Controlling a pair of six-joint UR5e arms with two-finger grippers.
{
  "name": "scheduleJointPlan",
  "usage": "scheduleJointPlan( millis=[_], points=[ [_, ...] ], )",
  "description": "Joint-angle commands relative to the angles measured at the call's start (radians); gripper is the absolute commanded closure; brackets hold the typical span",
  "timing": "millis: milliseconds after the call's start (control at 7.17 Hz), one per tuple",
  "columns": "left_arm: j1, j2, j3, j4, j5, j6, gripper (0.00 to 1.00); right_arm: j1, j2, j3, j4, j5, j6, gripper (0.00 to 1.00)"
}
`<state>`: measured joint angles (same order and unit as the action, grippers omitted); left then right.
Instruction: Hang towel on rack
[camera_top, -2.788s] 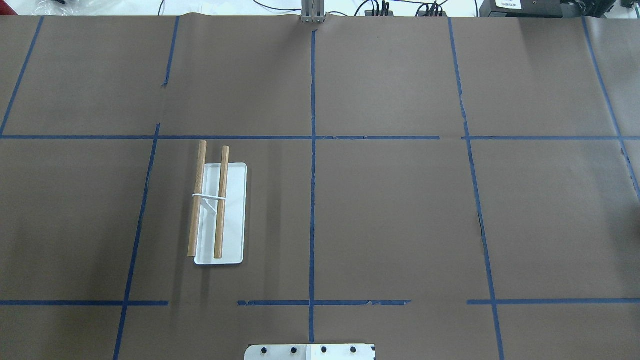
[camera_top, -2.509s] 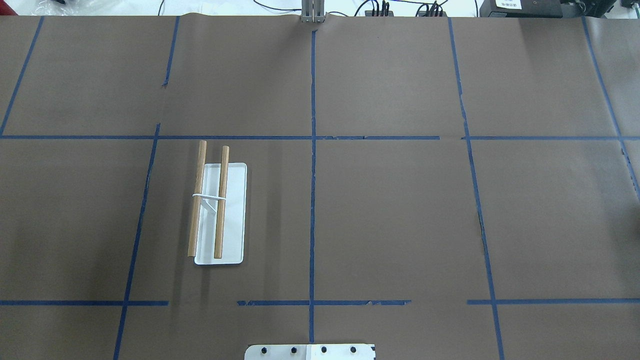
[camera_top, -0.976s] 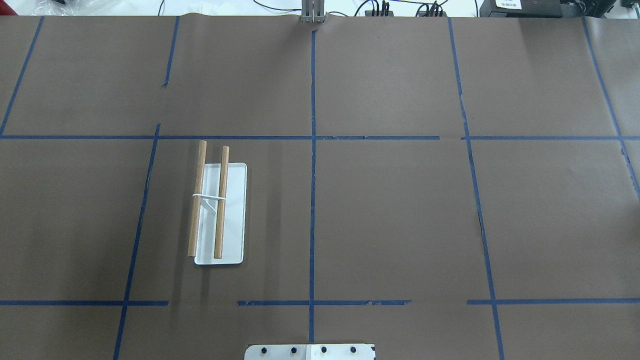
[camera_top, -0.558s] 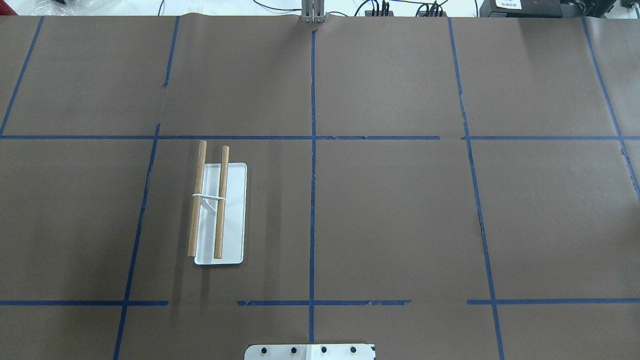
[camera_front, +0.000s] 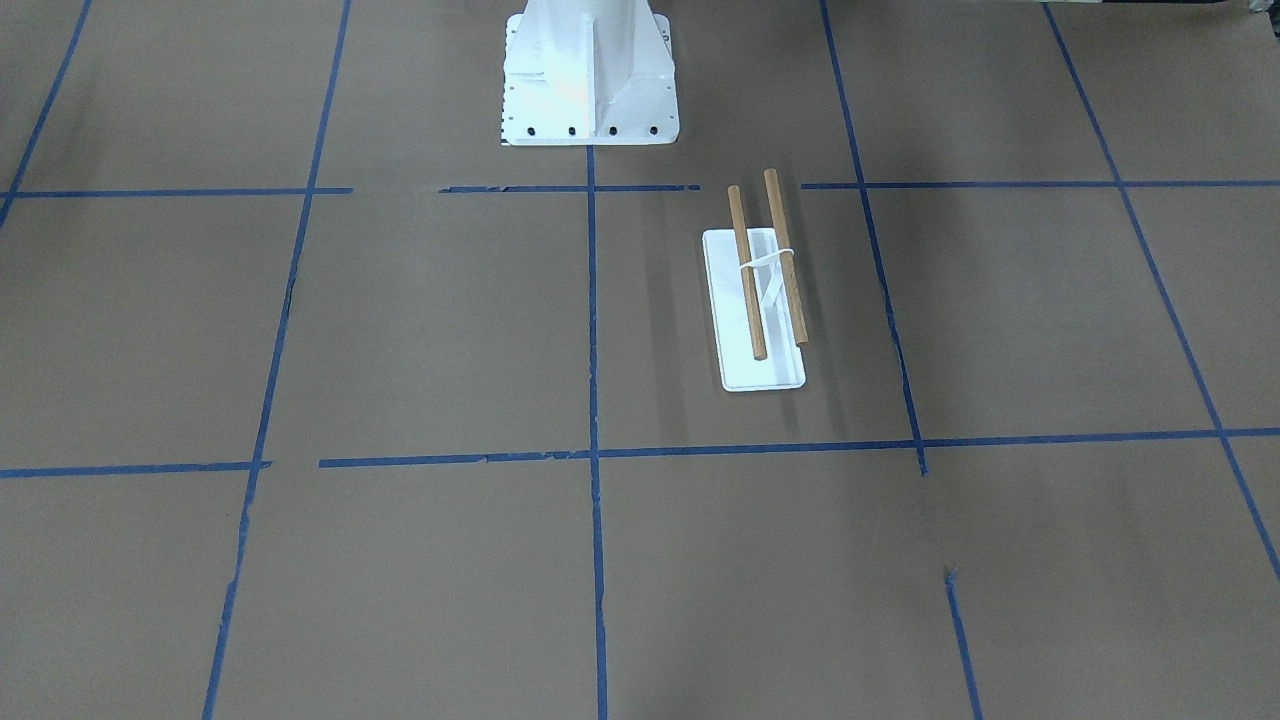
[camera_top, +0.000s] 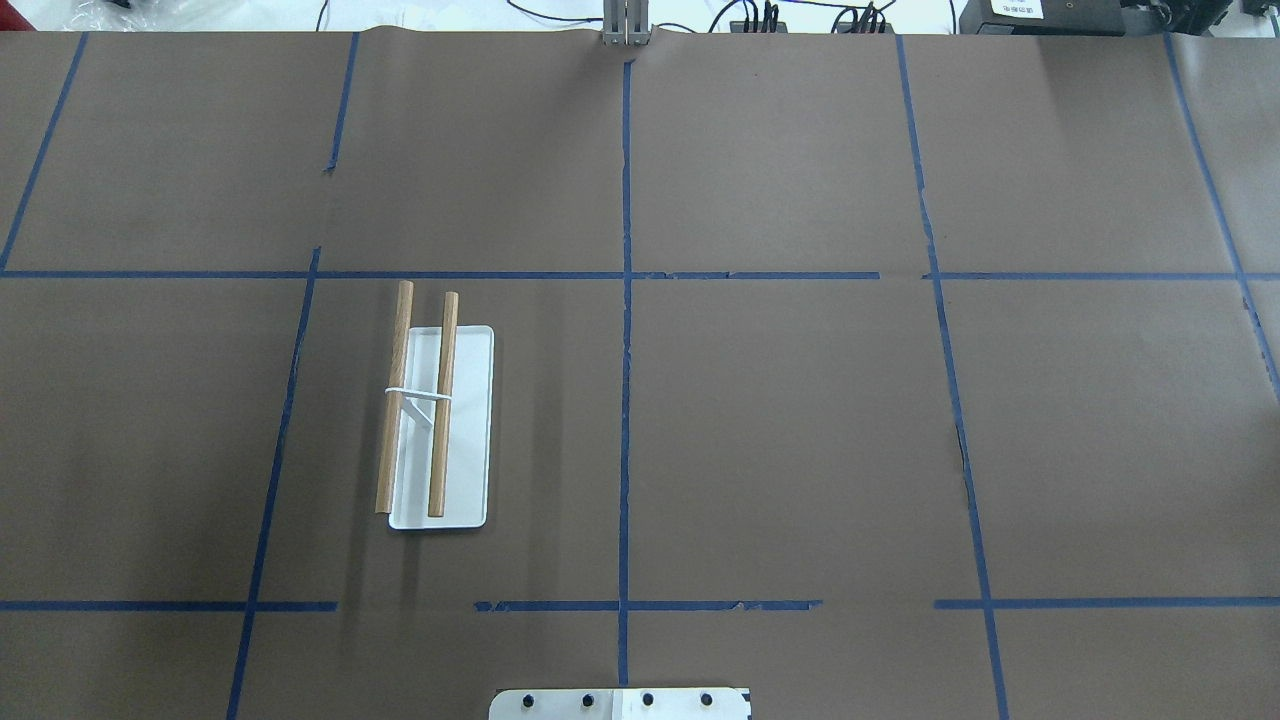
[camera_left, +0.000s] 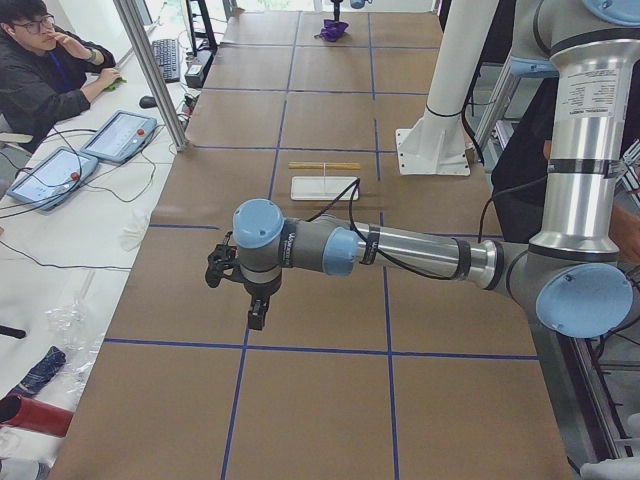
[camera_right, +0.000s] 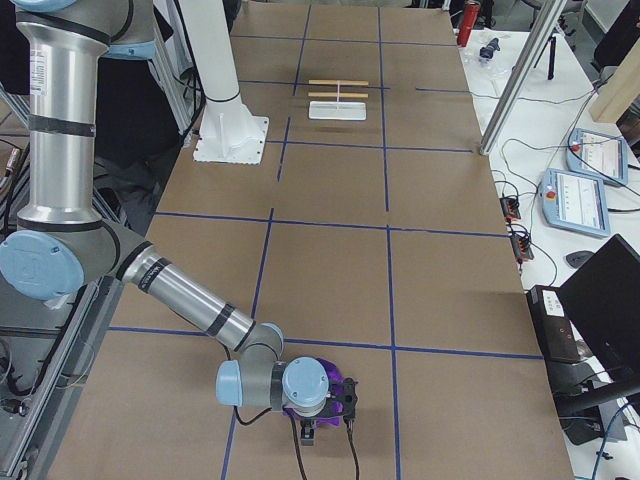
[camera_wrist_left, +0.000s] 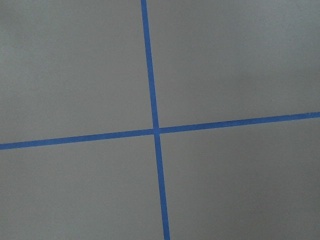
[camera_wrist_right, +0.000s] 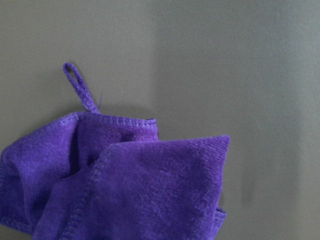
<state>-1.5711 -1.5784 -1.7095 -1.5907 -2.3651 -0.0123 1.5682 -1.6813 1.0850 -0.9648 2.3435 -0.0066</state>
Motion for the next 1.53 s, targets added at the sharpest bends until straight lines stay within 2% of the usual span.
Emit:
scheduleJointPlan(
  millis=[0, 139, 279, 697, 976, 1115, 1394],
  points=[
    [-0.001, 0.0, 0.001, 0.0, 0.001, 0.0, 0.0, -0.013, 0.002, -0.001, 0.0, 0.005, 0.002, 0.16],
    [-0.001, 0.0, 0.001, 0.0, 0.001, 0.0, 0.0, -0.023, 0.003, 0.0, 0.0, 0.005, -0.001, 0.82],
    [-0.001, 0.0, 0.001, 0.0, 0.003, 0.0, 0.0, -0.046, 0.005, 0.001, 0.0, -0.004, -0.004, 1.0],
    [-0.001, 0.0, 0.001, -0.002, 0.003, 0.0, 0.0, -0.051, 0.021, 0.016, 0.006, 0.006, 0.002, 1.0],
    [-0.001, -0.006, -0.001, -0.002, 0.001, 0.0, 0.0, -0.046, 0.02, 0.083, 0.001, 0.034, 0.002, 1.0],
    [-0.001, -0.008, -0.007, 0.0, 0.001, 0.0, 0.0, -0.043, 0.014, 0.125, 0.006, 0.112, 0.002, 1.0],
    [0.0, -0.037, -0.012, -0.008, -0.006, -0.002, 0.0, 0.039, 0.025, 0.27, -0.021, 0.25, 0.005, 1.0]
  ],
)
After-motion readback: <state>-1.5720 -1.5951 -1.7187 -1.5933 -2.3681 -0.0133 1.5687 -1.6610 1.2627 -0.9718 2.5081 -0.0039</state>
